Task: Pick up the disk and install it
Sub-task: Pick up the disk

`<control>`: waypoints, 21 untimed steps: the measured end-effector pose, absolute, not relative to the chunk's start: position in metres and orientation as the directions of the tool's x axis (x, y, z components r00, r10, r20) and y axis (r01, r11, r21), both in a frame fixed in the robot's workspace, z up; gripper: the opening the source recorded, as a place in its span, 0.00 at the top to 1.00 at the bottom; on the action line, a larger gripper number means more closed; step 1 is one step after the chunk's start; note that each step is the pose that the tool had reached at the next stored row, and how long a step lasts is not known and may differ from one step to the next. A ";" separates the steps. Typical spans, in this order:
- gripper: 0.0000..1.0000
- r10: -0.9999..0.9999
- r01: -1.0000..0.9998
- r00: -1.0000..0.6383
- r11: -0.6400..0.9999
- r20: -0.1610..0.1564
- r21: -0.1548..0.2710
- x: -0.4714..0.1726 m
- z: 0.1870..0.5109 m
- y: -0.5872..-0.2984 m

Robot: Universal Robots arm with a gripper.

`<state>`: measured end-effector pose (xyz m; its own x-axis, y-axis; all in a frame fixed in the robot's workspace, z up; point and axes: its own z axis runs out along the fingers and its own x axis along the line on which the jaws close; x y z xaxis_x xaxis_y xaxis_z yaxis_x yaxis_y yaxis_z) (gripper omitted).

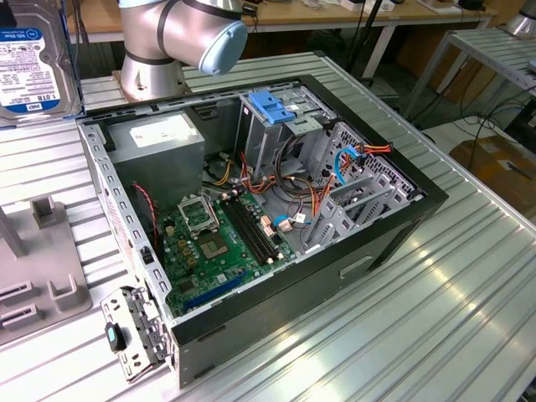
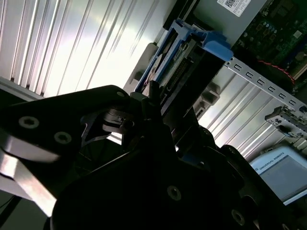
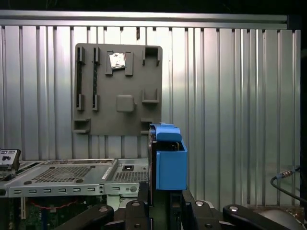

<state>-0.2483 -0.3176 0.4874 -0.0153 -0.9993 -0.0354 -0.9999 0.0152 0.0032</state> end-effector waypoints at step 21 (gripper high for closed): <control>0.65 -0.999 -1.000 -0.015 0.015 -0.035 0.003 -0.140 0.487 -0.318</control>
<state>-0.1396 -0.3176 0.4874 -0.0154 -0.9993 -0.0353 -0.9999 0.0153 0.0033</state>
